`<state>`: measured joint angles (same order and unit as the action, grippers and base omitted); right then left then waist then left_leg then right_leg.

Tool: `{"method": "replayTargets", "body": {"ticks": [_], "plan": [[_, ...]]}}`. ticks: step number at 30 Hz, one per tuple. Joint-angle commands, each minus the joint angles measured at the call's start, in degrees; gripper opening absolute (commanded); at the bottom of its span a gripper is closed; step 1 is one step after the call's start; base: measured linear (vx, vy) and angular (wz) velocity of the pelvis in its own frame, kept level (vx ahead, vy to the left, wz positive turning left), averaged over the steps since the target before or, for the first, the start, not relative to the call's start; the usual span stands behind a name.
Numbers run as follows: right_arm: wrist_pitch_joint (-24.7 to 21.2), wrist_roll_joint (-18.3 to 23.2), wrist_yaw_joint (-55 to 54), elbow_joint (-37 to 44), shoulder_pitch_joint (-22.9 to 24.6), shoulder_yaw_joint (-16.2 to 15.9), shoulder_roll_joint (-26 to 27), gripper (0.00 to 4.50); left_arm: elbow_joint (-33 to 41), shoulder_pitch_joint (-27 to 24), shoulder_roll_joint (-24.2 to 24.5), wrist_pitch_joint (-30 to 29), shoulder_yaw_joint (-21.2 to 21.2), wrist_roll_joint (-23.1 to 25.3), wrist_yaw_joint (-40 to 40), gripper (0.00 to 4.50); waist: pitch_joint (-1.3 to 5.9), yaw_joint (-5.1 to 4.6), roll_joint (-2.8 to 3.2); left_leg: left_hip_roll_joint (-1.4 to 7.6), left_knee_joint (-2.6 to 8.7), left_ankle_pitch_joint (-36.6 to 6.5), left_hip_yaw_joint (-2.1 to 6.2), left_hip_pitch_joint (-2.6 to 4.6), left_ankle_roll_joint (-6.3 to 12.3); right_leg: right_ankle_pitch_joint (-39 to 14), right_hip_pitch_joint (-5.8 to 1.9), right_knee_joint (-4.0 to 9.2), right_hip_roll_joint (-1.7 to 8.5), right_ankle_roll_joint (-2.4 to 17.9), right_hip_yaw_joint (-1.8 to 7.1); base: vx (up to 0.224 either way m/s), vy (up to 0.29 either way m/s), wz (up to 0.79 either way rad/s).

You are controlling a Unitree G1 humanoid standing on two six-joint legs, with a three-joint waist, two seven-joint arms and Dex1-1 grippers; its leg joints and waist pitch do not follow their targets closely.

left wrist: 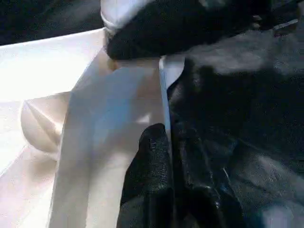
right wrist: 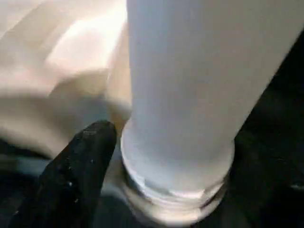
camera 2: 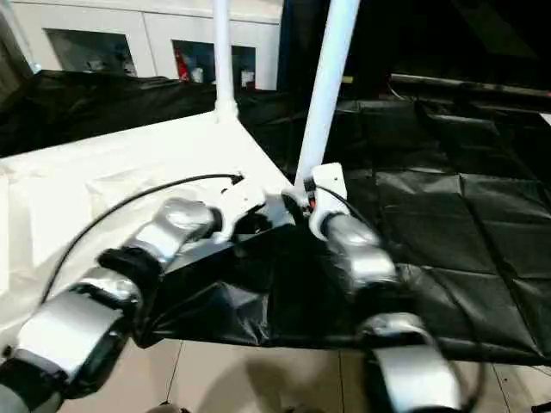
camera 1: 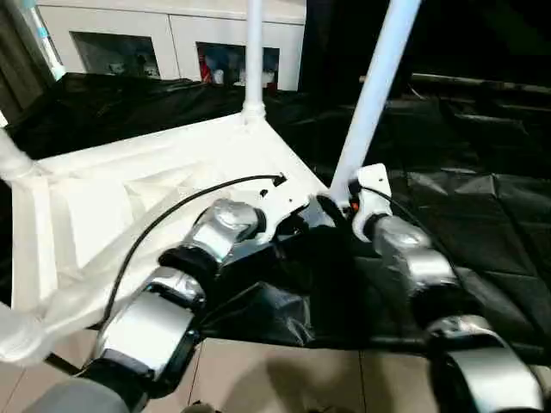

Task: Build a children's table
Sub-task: Rotate leg to tighten

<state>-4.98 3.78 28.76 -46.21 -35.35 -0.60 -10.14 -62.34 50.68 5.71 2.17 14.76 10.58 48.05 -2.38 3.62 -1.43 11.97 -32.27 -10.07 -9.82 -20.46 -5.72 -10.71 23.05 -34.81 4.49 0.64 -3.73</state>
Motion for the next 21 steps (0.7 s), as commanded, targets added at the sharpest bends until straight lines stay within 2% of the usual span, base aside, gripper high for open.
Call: {"method": "replayTargets", "body": {"ticks": [1, 2, 6, 9, 13, 14, 17, 19, 21], "plan": [[0.25, -1.14, 7.62, 1.52, 1.44, -3.59, -1.40, 3.65, 1.97, -1.28, 0.63, 3.06, 0.94, -1.01, 4.54, 0.00, 3.29, 0.36, -0.58, 0.85, 2.88, -9.19, -0.24, -0.35, 5.66, -8.10, -3.49, 4.42, 3.39, 12.41, 2.35, 0.000, 0.000, 0.00], [1.10, -1.53, 9.56, 1.98, 1.88, -4.28, -2.56, 3.65, 2.58, -1.78, 1.27, 4.04, 1.04, -1.21, 6.36, 0.00, 3.24, 0.28, -0.60, 0.92, 2.91, -8.92, -0.23, -0.47, 5.78, -7.53, -3.51, 4.31, 3.38, 12.56, 2.35, 0.000, 0.000, 0.00], [4.18, -2.08, 16.66, 3.06, 3.22, -5.95, -6.21, 3.65, 6.09, -4.52, 4.42, 6.09, 1.74, -3.35, 16.31, 0.00, 2.99, 0.34, -0.61, 1.09, 2.98, -10.56, -0.33, -0.20, 5.92, -10.68, -3.23, 4.59, 3.54, 12.96, 2.35, 0.000, 0.000, 0.00], [4.61, -1.24, 20.21, 3.98, 3.83, -6.42, -7.52, 3.65, 6.90, -5.42, 6.14, 6.79, 1.51, -3.81, 18.98, 0.00, 2.94, 0.30, -0.46, 1.28, 3.14, -11.76, -0.29, -0.03, 5.27, -12.24, -3.08, 4.64, 3.46, 12.89, 2.37, 0.000, 0.000, 0.00], [3.97, 0.97, 23.87, 5.47, 4.45, -5.93, -7.82, 3.65, 7.56, -6.07, 7.65, 6.87, 0.95, -4.32, 20.84, 0.00, 3.06, 0.30, -0.54, 1.29, 3.09, -11.07, -0.33, -0.15, 5.24, -10.29, -3.21, 4.26, 3.37, 13.41, 2.36, 0.000, 0.000, 0.00], [3.72, 1.83, 25.35, 6.21, 4.81, -6.03, -7.84, 3.38, 7.82, -6.29, 8.09, 6.85, 0.78, -4.48, 21.24, 0.00, 3.09, 0.40, -0.53, 1.27, 3.03, -10.83, -0.36, -0.11, 5.37, -9.92, -3.24, 4.26, 3.37, 13.42, 2.36, 0.000, 0.000, 0.00], [3.87, 2.05, 26.87, 6.59, 5.20, -6.15, -7.80, 3.26, 8.79, -6.81, 8.57, 6.46, 0.63, -4.92, 21.97, 0.00, 3.16, 0.50, -0.53, 1.31, 2.93, -9.46, -0.41, -0.17, 5.62, -7.67, -3.26, 3.93, 3.37, 14.02, 2.33, 0.000, 0.000, 0.00], [3.89, 2.15, 27.26, 6.72, 5.38, -6.11, -7.69, 2.92, 8.97, -6.93, 8.65, 6.39, 0.52, -5.06, 22.17, 0.00, 3.14, 0.49, -0.51, 1.27, 2.91, -9.45, -0.43, -0.17, 5.61, -7.75, -3.24, 3.96, 3.35, 14.03, 2.32, 0.000, 0.000, 0.00], [3.75, 2.42, 27.46, 6.99, 5.64, -6.04, -7.46, 2.81, 8.96, -7.02, 8.65, 6.36, 0.39, -5.18, 22.26, 0.00, 3.14, 0.52, -0.62, 1.23, 2.89, -9.45, -0.45, -0.14, 5.52, -8.13, -3.25, 4.00, 3.35, 13.84, 2.36, 0.000, 0.000, 0.00]]}}
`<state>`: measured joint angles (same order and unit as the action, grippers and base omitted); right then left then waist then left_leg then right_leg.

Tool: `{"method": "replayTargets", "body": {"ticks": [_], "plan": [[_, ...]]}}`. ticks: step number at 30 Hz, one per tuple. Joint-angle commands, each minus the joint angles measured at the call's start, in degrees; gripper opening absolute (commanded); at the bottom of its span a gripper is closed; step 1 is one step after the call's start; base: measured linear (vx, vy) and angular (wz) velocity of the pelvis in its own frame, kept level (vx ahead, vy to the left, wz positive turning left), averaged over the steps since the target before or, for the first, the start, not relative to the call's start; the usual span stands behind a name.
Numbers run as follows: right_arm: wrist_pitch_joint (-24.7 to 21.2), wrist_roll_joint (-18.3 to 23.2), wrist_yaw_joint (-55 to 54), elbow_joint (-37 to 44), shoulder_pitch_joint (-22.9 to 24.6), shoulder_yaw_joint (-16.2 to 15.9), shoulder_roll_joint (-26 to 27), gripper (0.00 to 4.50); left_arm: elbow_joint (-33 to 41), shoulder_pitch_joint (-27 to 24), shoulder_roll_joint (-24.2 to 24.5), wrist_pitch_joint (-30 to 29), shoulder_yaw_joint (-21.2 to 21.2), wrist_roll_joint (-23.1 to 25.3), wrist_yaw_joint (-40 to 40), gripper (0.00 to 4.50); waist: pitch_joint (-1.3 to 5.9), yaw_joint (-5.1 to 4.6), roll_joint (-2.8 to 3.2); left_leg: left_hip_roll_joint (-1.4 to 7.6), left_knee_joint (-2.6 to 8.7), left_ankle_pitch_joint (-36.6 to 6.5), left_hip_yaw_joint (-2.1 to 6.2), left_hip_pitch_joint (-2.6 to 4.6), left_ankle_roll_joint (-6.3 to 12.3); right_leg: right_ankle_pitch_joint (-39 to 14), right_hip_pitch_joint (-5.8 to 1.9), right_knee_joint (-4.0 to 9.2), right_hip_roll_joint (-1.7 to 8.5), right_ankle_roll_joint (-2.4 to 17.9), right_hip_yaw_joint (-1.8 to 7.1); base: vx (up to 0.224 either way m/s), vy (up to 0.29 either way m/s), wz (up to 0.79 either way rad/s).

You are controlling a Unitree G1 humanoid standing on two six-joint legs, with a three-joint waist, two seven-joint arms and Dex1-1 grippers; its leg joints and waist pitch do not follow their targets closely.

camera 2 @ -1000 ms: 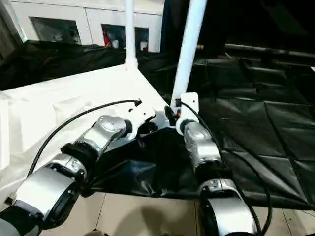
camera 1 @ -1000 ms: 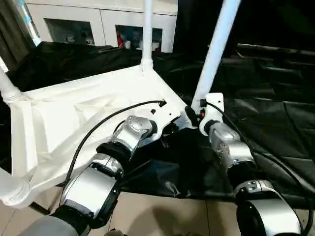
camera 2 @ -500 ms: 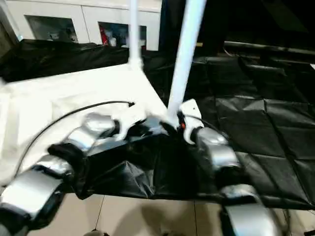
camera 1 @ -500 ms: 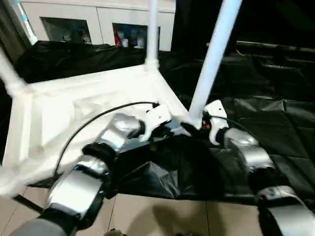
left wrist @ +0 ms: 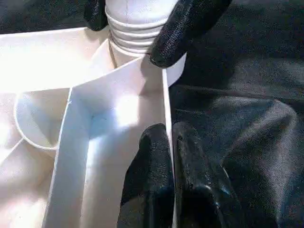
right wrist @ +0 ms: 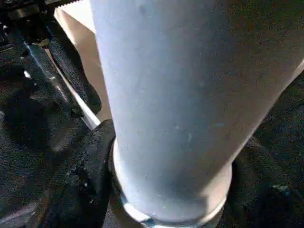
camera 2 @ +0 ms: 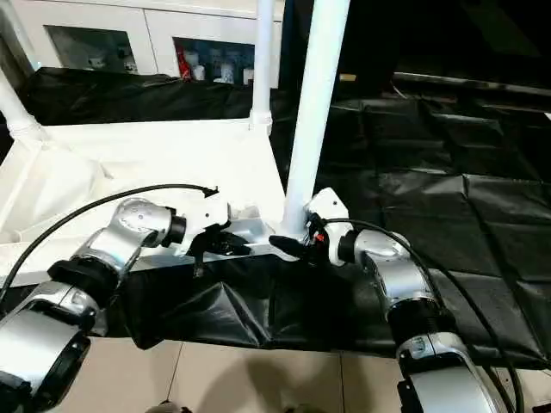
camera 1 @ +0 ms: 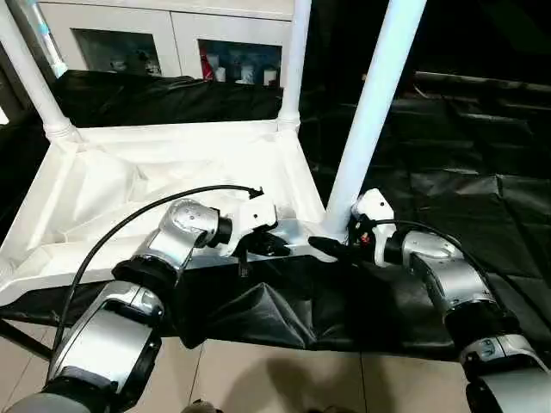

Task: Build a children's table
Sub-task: Rotate leg to tighten

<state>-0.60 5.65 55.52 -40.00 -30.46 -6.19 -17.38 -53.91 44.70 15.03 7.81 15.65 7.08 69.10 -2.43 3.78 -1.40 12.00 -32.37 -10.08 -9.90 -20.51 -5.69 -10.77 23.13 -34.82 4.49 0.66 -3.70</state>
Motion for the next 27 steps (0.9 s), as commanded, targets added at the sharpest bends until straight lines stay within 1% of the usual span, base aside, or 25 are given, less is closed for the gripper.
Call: {"method": "replayTargets", "body": {"ticks": [1, 4, 5, 6, 7, 8, 9, 10, 11, 12, 13, 14, 15, 17, 18, 19, 21, 22, 23, 24, 25, 26, 27], "plan": [[-0.73, 0.68, 0.76, 1.05, 0.98, -0.47, -0.06, 2.81, 0.52, -1.11, -0.71, 0.69, -0.58, -1.75, 1.24, 0.00, 3.18, 0.38, -0.63, 1.21, 3.01, -9.50, -0.38, -0.08, 5.49, -8.29, -3.31, 4.03, 3.38, 13.77, 2.34, 0.000, 0.000, 0.00], [-1.49, 1.69, 0.37, 1.86, 1.90, -0.01, 0.91, 2.74, 0.70, -1.44, -1.20, 0.09, -1.11, -2.63, 1.50, 0.00, 3.14, 0.44, -0.72, 1.17, 3.07, -9.80, -0.33, -0.15, 5.20, -10.09, -3.32, 4.16, 3.41, 13.02, 2.33, 0.000, 0.000, 0.00], [-1.67, 2.00, -1.02, 1.68, 2.09, 0.64, 1.69, 2.73, 0.66, -1.45, -1.65, -0.19, -1.44, -3.00, 1.17, 0.00, 3.16, 0.43, -0.72, 1.17, 3.08, -9.70, -0.33, -0.14, 5.17, -10.11, -3.31, 4.15, 3.39, 12.94, 2.34, 0.000, 0.000, 0.00], [-1.89, 2.60, -4.37, 1.03, 2.02, 2.16, 3.32, 2.73, 0.40, -1.21, -2.54, -0.63, -2.02, -3.42, -0.09, 0.00, 3.13, 0.32, -0.78, 1.18, 3.13, -9.79, -0.30, -0.13, 4.94, -10.73, -3.17, 4.20, 3.49, 12.81, 2.37, 0.000, 0.000, 0.00], [-1.95, 2.75, -5.22, 0.86, 1.99, 2.54, 3.73, 2.72, 0.32, -1.13, -2.79, -0.75, -2.18, -3.53, -0.45, 0.00, 3.13, 0.32, -0.78, 1.18, 3.13, -9.79, -0.30, -0.13, 4.94, -10.73, -3.17, 4.20, 3.49, 12.81, 2.37, 0.000, 0.000, 0.00], [-2.15, 2.98, -7.09, 0.44, 1.84, 3.38, 4.63, 2.72, 0.12, -0.92, -3.41, -1.24, -2.68, -3.84, -1.62, 0.00, 3.08, 0.08, -0.72, 1.13, 3.24, -10.35, -0.22, -0.03, 4.23, -12.26, -3.09, 4.36, 3.54, 12.58, 2.39, 0.000, 0.000, 0.00], [-2.19, 3.02, -7.46, 0.35, 1.81, 3.55, 4.82, 2.72, 0.07, -0.87, -3.55, -1.35, -2.79, -3.90, -1.88, 0.00, 3.07, 0.05, -0.68, 1.15, 3.27, -10.60, -0.19, 0.02, 4.05, -12.65, -3.06, 4.44, 3.57, 12.55, 2.39, 0.000, 0.000, 0.00], [-2.31, 2.93, -9.90, -0.32, 1.58, 4.20, 5.77, 2.72, -0.45, -0.46, -4.34, -1.83, -3.20, -3.93, -3.71, 0.00, 3.04, -0.05, -0.69, 1.14, 3.28, -10.78, -0.19, 0.01, 3.98, -12.84, -3.03, 4.47, 3.52, 12.52, 2.41, 0.000, 0.000, 0.00], [-2.11, 2.16, -18.28, -2.79, 0.62, 5.80, 8.69, 2.72, -2.46, 0.94, -6.76, -2.97, -3.67, -3.02, -9.89, 0.00, 3.06, -0.23, -0.66, 1.11, 3.23, -10.64, -0.28, 0.04, 3.59, -12.45, -2.90, 4.41, 3.40, 12.43, 2.51, 0.000, 0.000, 0.00], [-2.76, 2.26, -24.93, -4.68, -0.36, 7.30, 10.93, 2.72, -3.83, 1.88, -8.54, -3.68, -3.76, -2.27, -14.04, 0.00, 3.10, -0.25, -0.45, 1.15, 3.35, -10.56, -0.12, 0.18, 2.71, -12.66, -2.89, 4.40, 3.59, 12.55, 2.56, 0.000, 0.000, 0.00], [-3.49, 2.54, -30.49, -6.26, -1.32, 8.71, 12.88, 2.72, -4.88, 2.61, -10.17, -4.48, -3.80, -1.74, -17.40, 0.00, 3.17, -0.34, -0.56, 1.03, 3.33, -10.12, -0.17, 0.18, 2.32, -12.21, -2.90, 4.34, 3.44, 12.44, 2.57, 0.000, 0.000, 0.00], [-3.64, 2.49, -32.73, -6.89, -1.78, 9.19, 13.62, 2.72, -5.33, 2.94, -10.91, -4.91, -3.85, -1.52, -19.13, 0.00, 3.15, -0.44, -0.40, 0.90, 3.33, -10.31, -0.16, 0.40, 1.79, -11.85, -2.97, 4.36, 3.31, 12.39, 2.55, 0.000, 0.000, 0.00], [-3.26, 2.12, -35.12, -7.68, -2.35, 9.44, 14.29, 2.72, -5.89, 3.36, -11.73, -5.39, -3.91, -1.15, -21.60, 0.00, 3.13, -0.42, -0.44, 0.87, 3.24, -10.51, -0.29, 0.45, 1.95, -11.50, -2.87, 4.47, 3.31, 12.43, 2.60, 0.000, 0.000, 0.00], [-3.09, 1.42, -41.62, -10.19, -4.20, 10.47, 16.21, 2.72, -7.23, 4.35, -13.95, -6.48, -3.76, 0.00, -26.90, 0.00, 3.22, -0.42, -0.44, 0.73, 3.19, -10.10, -0.30, 0.20, 2.27, -10.49, -3.06, 4.39, 3.25, 12.26, 2.63, 0.000, 0.000, 0.00], [-2.85, 0.33, -43.80, -11.46, -5.33, 9.95, 17.15, 2.72, -7.73, 4.70, -15.06, -6.59, -3.10, 1.08, -29.07, 0.00, 3.25, -0.26, -0.32, 0.81, 3.18, -10.06, -0.31, 0.50, 2.50, -9.99, -2.93, 4.44, 3.28, 12.32, 2.64, 0.000, 0.000, 0.00], [-2.54, -0.50, -44.43, -11.93, -5.82, 9.41, 17.55, 2.72, -7.90, 4.83, -15.53, -6.56, -2.77, 1.75, -30.09, 0.00, 3.25, -0.40, -0.35, 0.78, 3.19, -9.91, -0.29, 0.35, 2.57, -9.70, -2.95, 4.35, 3.18, 12.36, 2.63, 0.000, 0.000, 0.00], [-1.51, -2.25, -42.67, -11.88, -6.17, 7.37, 17.90, 2.72, -7.99, 4.86, -15.85, -6.65, -1.70, 3.05, -30.38, 0.00, 3.24, -0.15, -0.46, 0.72, 3.15, -9.66, -0.29, 0.18, 3.14, -8.58, -3.26, 4.31, 3.20, 12.11, 2.58, 0.000, 0.000, 0.00], [-1.51, -2.25, -42.67, -11.88, -6.17, 7.37, 17.90, 2.72, -7.99, 4.86, -15.85, -6.65, -1.70, 3.05, -30.38, 0.00, 3.23, -0.09, -0.44, 0.76, 3.16, -9.65, -0.29, 0.19, 3.54, -8.22, -3.24, 4.31, 3.23, 12.06, 2.55, 0.000, 0.000, 0.00], [-0.54, -1.94, -40.77, -11.99, -6.38, 7.76, 17.87, 3.28, -8.37, 4.81, -15.50, -6.70, -0.72, 3.88, -29.52, 0.00, 3.23, -0.10, -0.61, 0.77, 3.17, -9.77, -0.29, 0.16, 3.69, -8.28, -3.26, 4.34, 3.25, 12.04, 2.55, 0.000, 0.000, 0.00], [-0.54, -1.94, -40.77, -11.99, -6.38, 7.76, 17.87, 3.42, -8.37, 4.81, -15.50, -6.70, -0.72, 3.88, -29.52, 0.00, 3.24, -0.05, -0.54, 0.79, 3.17, -9.96, -0.28, 0.20, 3.83, -8.44, -3.24, 4.31, 3.27, 12.08, 2.54, 0.000, 0.000, 0.00], [-0.28, -1.68, -40.40, -12.11, -6.47, 8.11, 17.76, 3.44, -8.54, 4.81, -15.39, -6.75, -0.52, 4.02, -29.32, 0.00, 3.21, -0.06, -0.76, 0.78, 3.16, -10.13, -0.29, 0.17, 4.05, -8.79, -3.28, 4.31, 3.29, 12.08, 2.52, 0.000, 0.000, 0.00], [-0.08, -1.83, -40.41, -12.25, -6.55, 8.06, 17.60, 3.49, -8.66, 4.81, -15.26, -6.80, -0.42, 4.14, -29.22, 0.00, 3.15, -0.03, -0.68, 0.78, 3.17, -10.21, -0.29, 0.14, 4.21, -9.17, -3.27, 4.41, 3.34, 12.04, 2.54, 0.000, 0.000, 0.00], [0.35, -2.14, -40.39, -12.53, -6.71, 7.93, 17.23, 3.61, -8.89, 4.81, -14.97, -6.94, -0.20, 4.39, -29.01, 0.00, 3.16, -0.06, -0.91, 0.79, 3.18, -10.22, -0.30, 0.09, 4.27, -9.44, -3.29, 4.44, 3.35, 11.94, 2.52, 0.000, 0.000, 0.00]]}}
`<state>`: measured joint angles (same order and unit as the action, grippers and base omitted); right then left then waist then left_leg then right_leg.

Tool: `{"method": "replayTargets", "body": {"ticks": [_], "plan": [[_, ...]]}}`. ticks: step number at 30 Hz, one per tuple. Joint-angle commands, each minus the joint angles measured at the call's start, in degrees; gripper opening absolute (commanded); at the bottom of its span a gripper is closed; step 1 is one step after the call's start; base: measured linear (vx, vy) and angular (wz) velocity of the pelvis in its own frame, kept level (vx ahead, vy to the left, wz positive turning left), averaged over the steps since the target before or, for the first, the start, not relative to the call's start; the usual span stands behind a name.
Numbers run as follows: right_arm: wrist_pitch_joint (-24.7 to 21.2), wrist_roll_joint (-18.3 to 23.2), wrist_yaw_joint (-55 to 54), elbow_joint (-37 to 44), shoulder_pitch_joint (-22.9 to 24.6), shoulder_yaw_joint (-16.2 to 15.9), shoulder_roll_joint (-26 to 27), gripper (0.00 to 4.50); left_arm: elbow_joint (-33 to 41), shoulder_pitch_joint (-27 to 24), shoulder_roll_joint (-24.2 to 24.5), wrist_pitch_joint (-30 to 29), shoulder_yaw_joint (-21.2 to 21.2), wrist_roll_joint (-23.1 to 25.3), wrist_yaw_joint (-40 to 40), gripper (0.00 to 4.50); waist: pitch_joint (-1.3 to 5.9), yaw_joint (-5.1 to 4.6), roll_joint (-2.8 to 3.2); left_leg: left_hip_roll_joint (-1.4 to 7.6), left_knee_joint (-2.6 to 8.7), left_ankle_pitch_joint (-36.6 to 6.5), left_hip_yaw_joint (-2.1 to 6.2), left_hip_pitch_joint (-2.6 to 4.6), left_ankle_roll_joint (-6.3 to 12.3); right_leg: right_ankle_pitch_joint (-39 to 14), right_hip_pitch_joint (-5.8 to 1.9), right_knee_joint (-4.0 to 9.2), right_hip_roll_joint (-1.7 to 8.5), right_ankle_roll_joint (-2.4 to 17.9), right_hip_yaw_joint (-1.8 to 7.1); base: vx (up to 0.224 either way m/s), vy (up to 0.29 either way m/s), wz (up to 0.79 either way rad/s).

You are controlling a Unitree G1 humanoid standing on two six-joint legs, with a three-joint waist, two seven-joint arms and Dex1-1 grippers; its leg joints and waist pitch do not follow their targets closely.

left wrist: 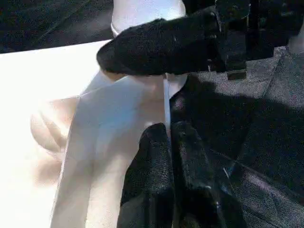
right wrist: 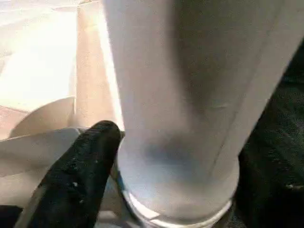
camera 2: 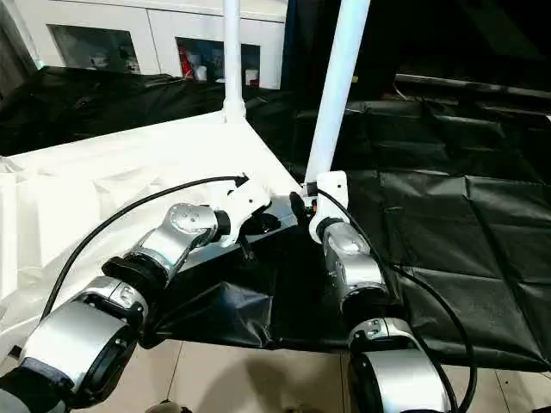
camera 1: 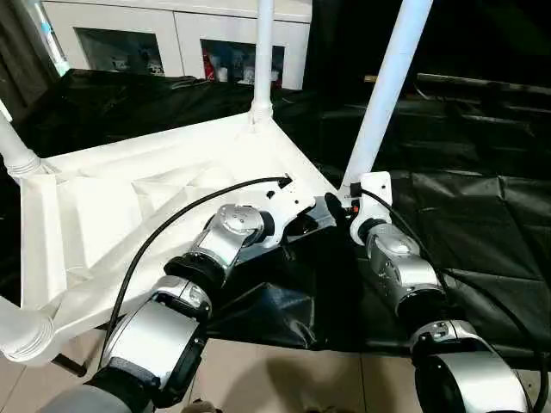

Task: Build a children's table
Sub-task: Rotate leg to tighten

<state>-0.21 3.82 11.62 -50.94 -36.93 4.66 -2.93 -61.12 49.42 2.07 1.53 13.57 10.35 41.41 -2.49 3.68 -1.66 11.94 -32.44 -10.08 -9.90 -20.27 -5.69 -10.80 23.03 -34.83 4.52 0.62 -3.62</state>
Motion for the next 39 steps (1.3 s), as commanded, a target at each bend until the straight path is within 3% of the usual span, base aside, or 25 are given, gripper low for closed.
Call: {"method": "replayTargets", "body": {"ticks": [1, 8, 9, 12, 13, 14, 15, 17, 19, 20, 21, 23, 24, 26, 33, 39], "plan": [[0.39, -0.58, 4.42, -1.50, -0.27, -3.23, 2.00, 3.61, -1.80, -0.01, -1.35, -1.18, 2.16, 1.42, -0.72, 0.00, 3.20, 0.11, -0.66, 0.88, 3.27, -10.19, -0.26, -0.08, 4.25, -10.18, -3.14, 4.45, 3.39, 11.85, 2.41, 0.000, 0.000, 0.00], [2.25, -1.53, 6.77, -2.14, -0.57, -3.81, 0.23, 3.61, -2.75, -0.07, 0.04, -2.18, 2.86, 2.82, -0.02, 0.00, 3.12, -0.01, -0.88, 0.89, 3.25, -10.34, -0.31, -0.10, 4.43, -10.31, -3.06, 4.51, 3.36, 12.13, 2.39, 0.000, 0.000, 0.00], [1.97, -0.77, 12.77, 0.87, 1.01, -4.54, -2.61, 3.61, -2.10, -0.63, 2.01, -2.38, 3.60, 3.31, 2.82, 0.00, 3.11, 0.05, -1.03, 0.87, 3.23, -10.74, -0.32, -0.04, 4.45, -11.23, -3.06, 4.61, 3.40, 11.99, 2.39, 0.000, 0.000, 0.00], [0.88, 2.06, 29.70, 7.77, 4.93, -6.28, -9.92, 3.61, 0.11, -2.28, 7.20, -2.18, 5.45, 3.85, 12.40, 0.00, 3.13, 0.41, -0.61, 1.03, 3.19, -10.63, -0.15, -0.30, 5.99, -9.36, -3.40, 4.49, 3.35, 11.65, 2.32, 0.000, 0.000, 0.00], [0.88, 2.06, 29.70, 7.77, 4.93, -6.28, -9.92, 3.61, 0.11, -2.28, 7.20, -2.18, 5.45, 3.85, 12.40, 0.00, 3.17, 0.33, -1.02, 1.03, 3.07, -10.03, -0.12, -0.66, 6.58, -8.18, -3.70, 4.29, 3.32, 11.70, 2.32, 0.000, 0.000, 0.00], [0.54, 2.57, 31.26, 8.15, 5.16, -6.32, -10.41, 3.61, 0.35, -2.42, 7.61, -2.16, 5.58, 3.75, 13.41, 0.00, 3.18, 0.14, -0.90, 1.02, 3.08, -9.69, -0.11, -0.58, 6.45, -8.37, -3.45, 4.29, 3.38, 12.14, 2.24, 0.000, 0.000, 0.00], [0.31, 3.18, 34.37, 8.80, 5.59, -6.61, -11.70, 3.61, 1.07, -2.87, 8.79, -1.29, 5.94, 3.47, 16.28, 0.00, 3.17, 0.11, -0.35, 0.97, 3.11, -10.05, -0.06, -0.46, 6.27, -8.77, -3.48, 4.35, 3.33, 12.54, 2.20, 0.000, 0.000, 0.00], [0.95, 2.97, 36.40, 8.72, 5.65, -7.01, -12.81, 3.61, 1.79, -3.22, 9.99, -1.00, 6.10, 3.07, 19.04, 0.00, 3.09, -0.12, -0.72, 1.03, 3.15, -11.07, -0.12, -0.37, 5.61, -10.92, -3.33, 4.65, 3.35, 12.74, 2.23, 0.000, 0.000, 0.00], [1.95, 2.30, 38.06, 8.27, 5.45, -7.38, -13.95, 3.61, 2.70, -3.71, 11.37, 0.33, 6.06, 2.39, 21.99, 0.00, 3.07, -0.17, -0.42, 1.16, 3.17, -11.80, -0.11, -0.19, 5.13, -11.50, -3.20, 4.69, 3.35, 13.32, 2.28, 0.000, 0.000, 0.00], [2.07, 2.15, 38.36, 8.14, 5.24, -7.37, -14.21, 3.61, 3.12, -3.94, 11.70, 1.30, 5.67, 1.80, 22.62, 0.00, 3.09, -0.14, 0.23, 1.24, 3.21, -11.83, -0.08, -0.09, 4.67, -10.30, -3.16, 4.48, 3.32, 14.03, 2.37, 0.000, 0.000, 0.00], [1.88, 2.19, 38.39, 8.22, 5.02, -7.26, -14.30, 3.61, 3.49, -4.17, 11.79, 3.01, 5.15, 1.17, 22.60, 0.00, 3.17, -0.21, 0.14, 1.26, 3.16, -11.83, -0.14, -0.02, 4.55, -9.46, -3.14, 4.47, 3.27, 14.31, 2.40, 0.000, 0.000, 0.00], [1.35, 2.50, 38.94, 9.06, 5.15, -7.42, -14.55, 3.72, 4.11, -4.41, 11.83, 3.09, 4.43, 0.11, 22.81, 0.45, 3.28, -0.22, -0.04, 1.24, 3.11, -11.60, -0.18, -0.02, 4.42, -6.89, -3.28, 4.12, 3.15, 15.13, 2.40, 0.000, 0.000, 0.00], [0.94, 2.70, 39.33, 9.89, 5.42, -7.70, -14.63, 3.72, 4.47, -4.48, 11.78, 3.23, 3.80, -0.59, 22.35, 0.57, 3.35, -0.20, -0.50, 1.24, 3.05, -10.98, -0.22, -0.06, 4.62, -5.26, -3.39, 3.90, 3.12, 15.51, 2.37, 0.000, 0.000, 0.00], [0.51, 2.87, 40.07, 10.65, 5.71, -7.87, -14.69, 3.72, 4.75, -4.50, 11.74, 2.78, 3.29, -1.15, 22.10, 0.58, 3.38, -0.04, -0.46, 1.24, 2.99, -9.85, -0.22, -0.09, 5.27, -4.19, -3.45, 3.65, 3.17, 15.66, 2.32, 0.000, 0.000, 0.00], [0.66, 2.66, 41.81, 10.36, 5.59, -8.67, -14.33, 3.72, 4.27, -4.25, 12.51, 4.09, 2.79, -0.48, 20.99, 0.65, 3.20, 0.04, -0.48, 1.21, 3.06, -10.30, -0.23, -0.10, 5.11, -7.22, -3.35, 4.01, 3.30, 14.62, 2.34, 0.000, 0.000, 0.00], [0.50, 2.86, 42.60, 10.87, 5.59, -8.66, -14.58, 3.72, 2.74, -3.45, 12.92, 4.56, 0.64, -3.27, 22.19, 0.65, 3.25, -0.01, -0.33, 1.10, 3.06, -10.86, -0.22, -0.05, 4.38, -7.90, -3.37, 4.06, 3.20, 14.32, 2.36, 0.000, 0.000, 0.00]]}}
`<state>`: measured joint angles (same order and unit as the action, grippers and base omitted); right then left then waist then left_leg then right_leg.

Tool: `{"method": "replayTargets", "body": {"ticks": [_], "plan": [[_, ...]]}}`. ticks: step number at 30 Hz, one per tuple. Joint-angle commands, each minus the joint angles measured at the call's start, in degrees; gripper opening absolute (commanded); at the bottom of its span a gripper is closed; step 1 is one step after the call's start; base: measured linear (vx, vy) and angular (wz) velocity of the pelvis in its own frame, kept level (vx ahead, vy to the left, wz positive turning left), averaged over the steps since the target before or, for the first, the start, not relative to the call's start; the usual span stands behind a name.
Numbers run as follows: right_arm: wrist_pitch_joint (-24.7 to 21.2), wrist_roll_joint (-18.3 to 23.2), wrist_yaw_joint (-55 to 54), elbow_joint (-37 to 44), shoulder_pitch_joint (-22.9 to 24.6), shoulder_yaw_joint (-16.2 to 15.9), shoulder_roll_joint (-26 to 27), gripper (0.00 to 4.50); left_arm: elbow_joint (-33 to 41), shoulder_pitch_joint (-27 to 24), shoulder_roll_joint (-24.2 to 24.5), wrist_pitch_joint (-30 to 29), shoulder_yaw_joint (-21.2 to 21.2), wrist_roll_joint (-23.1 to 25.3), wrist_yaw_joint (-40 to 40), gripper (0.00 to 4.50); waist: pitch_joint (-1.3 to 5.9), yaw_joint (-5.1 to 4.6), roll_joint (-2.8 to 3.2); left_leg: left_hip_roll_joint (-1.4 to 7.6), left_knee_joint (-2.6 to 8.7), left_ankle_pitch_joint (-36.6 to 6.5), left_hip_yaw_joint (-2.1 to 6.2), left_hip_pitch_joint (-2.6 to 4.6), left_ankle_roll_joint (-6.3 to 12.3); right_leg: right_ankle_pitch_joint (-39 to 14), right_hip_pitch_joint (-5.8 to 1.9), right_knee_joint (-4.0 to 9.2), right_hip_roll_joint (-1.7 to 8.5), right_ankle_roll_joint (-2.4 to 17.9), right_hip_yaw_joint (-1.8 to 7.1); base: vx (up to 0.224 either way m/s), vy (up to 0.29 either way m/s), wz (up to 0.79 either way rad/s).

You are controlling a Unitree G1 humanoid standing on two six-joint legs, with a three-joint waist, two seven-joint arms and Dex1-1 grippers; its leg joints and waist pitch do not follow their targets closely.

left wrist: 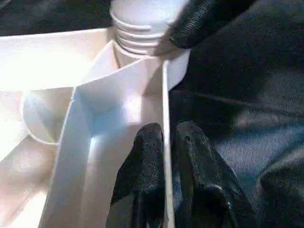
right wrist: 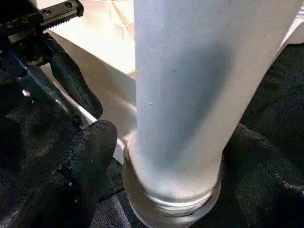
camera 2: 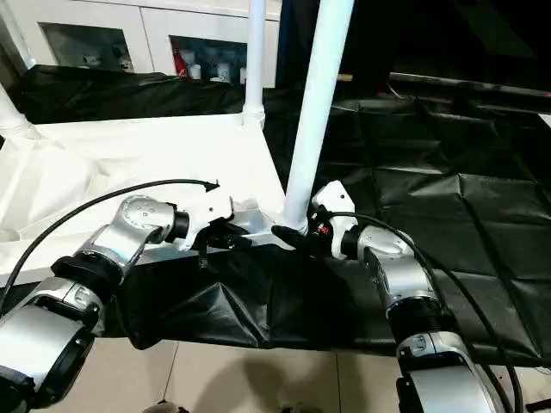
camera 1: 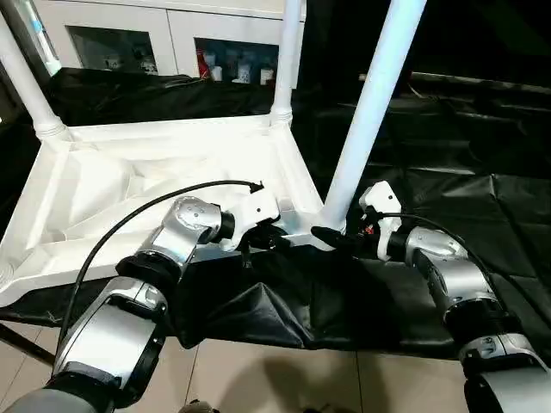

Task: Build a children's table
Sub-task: Rotate leg to tighten

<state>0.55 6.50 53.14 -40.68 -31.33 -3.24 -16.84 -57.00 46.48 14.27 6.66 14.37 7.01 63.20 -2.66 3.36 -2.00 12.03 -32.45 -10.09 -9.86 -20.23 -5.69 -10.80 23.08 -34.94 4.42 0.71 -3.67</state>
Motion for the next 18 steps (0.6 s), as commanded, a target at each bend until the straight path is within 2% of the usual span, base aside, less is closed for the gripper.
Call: {"method": "replayTargets", "body": {"ticks": [1, 5, 8, 12, 18], "plan": [[-0.37, 0.15, 1.19, 0.90, 0.22, -0.74, -0.76, 3.72, -1.36, -0.58, 0.79, -0.67, -0.34, -0.29, 1.04, 0.65, 3.44, 0.32, 0.02, 1.02, 3.06, -10.45, -0.25, -0.13, 4.48, -7.10, -3.45, 4.09, 3.27, 14.39, 2.40, 0.000, 0.000, 0.00], [-0.50, -0.04, 1.36, 1.42, 0.79, -0.80, -0.90, 3.72, -2.05, -0.91, 0.89, -0.57, -0.27, -0.30, 1.76, 0.25, 3.58, 0.34, 0.07, 1.02, 2.89, -9.12, -0.30, -0.20, 5.11, -3.86, -3.59, 3.73, 3.21, 15.23, 2.36, 0.000, 0.000, 0.00], [-0.46, -0.20, 1.26, 1.35, 0.71, -0.84, -0.85, 3.72, -3.28, -0.99, 1.33, -0.38, 1.34, 1.66, 1.24, 0.03, 3.54, 0.28, 0.12, 1.04, 2.91, -9.43, -0.31, -0.14, 5.25, -3.94, -3.54, 3.78, 3.18, 15.33, 2.32, 0.000, 0.000, 0.00], [-0.33, -0.26, 1.12, 1.14, 0.45, -0.79, -0.81, 3.72, -4.01, -1.05, 1.87, 0.31, 3.16, 3.87, 0.13, 0.03, 3.45, 0.29, 0.11, 1.09, 3.01, -10.74, -0.28, -0.04, 4.69, -6.43, -3.49, 4.03, 3.26, 14.84, 2.37, 0.000, 0.000, 0.00], [-0.02, -0.46, 0.86, 0.96, 0.23, -0.93, -0.61, 3.72, -4.40, -0.83, 1.92, 0.42, 3.81, 4.65, -0.53, 0.03, 3.36, 0.28, -0.05, 1.05, 3.09, -11.42, -0.24, -0.02, 4.15, -9.21, -3.42, 4.27, 3.32, 13.96, 2.42, 0.000, 0.000, 0.00]]}}
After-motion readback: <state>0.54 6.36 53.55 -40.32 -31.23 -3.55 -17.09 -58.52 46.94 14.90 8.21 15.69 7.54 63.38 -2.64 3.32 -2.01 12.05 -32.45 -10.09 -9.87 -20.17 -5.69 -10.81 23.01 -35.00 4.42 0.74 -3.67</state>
